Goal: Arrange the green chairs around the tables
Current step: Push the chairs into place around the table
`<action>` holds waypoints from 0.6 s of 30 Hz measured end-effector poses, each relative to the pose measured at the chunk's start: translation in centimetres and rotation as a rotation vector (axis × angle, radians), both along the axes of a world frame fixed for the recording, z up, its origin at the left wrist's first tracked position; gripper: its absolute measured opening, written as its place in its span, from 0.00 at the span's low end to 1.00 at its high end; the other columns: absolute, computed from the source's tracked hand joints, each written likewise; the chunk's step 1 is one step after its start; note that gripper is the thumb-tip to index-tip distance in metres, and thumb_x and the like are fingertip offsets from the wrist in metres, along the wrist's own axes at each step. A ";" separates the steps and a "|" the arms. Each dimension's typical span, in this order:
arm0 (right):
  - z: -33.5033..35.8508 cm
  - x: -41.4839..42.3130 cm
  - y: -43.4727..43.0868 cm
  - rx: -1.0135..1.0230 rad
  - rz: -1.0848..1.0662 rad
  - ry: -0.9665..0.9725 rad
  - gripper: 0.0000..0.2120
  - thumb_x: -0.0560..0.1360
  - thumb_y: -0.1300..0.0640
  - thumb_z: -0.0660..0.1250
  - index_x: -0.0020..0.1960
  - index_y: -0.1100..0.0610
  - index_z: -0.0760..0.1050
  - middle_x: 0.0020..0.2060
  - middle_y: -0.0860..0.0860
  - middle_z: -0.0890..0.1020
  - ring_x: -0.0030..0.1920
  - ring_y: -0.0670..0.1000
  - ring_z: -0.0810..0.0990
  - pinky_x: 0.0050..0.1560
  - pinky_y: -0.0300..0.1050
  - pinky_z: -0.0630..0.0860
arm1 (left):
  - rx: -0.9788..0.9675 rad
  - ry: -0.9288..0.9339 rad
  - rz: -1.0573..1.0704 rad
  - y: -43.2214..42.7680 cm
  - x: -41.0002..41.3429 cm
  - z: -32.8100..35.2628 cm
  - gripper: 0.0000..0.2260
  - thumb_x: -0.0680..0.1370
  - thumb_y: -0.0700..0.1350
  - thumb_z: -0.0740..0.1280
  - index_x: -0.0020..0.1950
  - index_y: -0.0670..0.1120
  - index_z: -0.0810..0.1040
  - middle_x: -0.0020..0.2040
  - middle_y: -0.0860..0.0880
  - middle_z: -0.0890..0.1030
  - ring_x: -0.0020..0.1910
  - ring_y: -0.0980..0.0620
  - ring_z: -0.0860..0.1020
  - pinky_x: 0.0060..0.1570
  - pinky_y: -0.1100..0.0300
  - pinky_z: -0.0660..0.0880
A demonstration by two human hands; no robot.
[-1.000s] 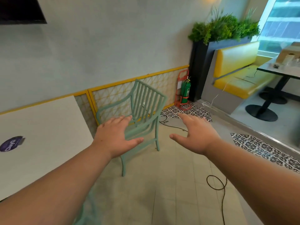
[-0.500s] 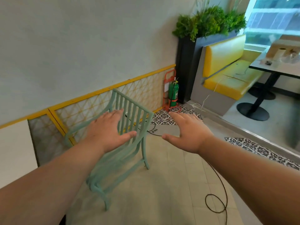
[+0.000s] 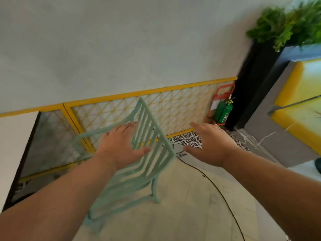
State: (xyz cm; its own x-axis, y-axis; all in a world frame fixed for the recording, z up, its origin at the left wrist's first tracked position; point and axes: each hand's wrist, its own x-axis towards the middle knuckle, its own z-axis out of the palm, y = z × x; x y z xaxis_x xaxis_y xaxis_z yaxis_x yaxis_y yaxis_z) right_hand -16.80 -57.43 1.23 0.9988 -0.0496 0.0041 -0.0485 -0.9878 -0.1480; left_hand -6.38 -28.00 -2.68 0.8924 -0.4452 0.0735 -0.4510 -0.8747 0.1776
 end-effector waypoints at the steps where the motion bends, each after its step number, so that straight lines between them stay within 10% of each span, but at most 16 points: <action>1: -0.3 2.2 -0.7 0.010 0.029 -0.010 0.48 0.69 0.21 0.53 0.81 0.49 0.56 0.75 0.50 0.70 0.75 0.56 0.66 0.75 0.57 0.60 | 0.013 0.008 0.022 -0.4 1.5 -0.3 0.52 0.64 0.85 0.47 0.82 0.58 0.51 0.80 0.54 0.63 0.78 0.48 0.62 0.73 0.40 0.64; 18: -3.0 30.3 -17.4 0.027 0.415 0.008 0.46 0.72 0.26 0.58 0.81 0.49 0.54 0.76 0.49 0.67 0.77 0.52 0.61 0.77 0.51 0.55 | 0.046 0.007 0.402 -15.6 21.3 -1.3 0.53 0.62 0.84 0.48 0.82 0.59 0.49 0.82 0.54 0.59 0.80 0.49 0.58 0.75 0.43 0.61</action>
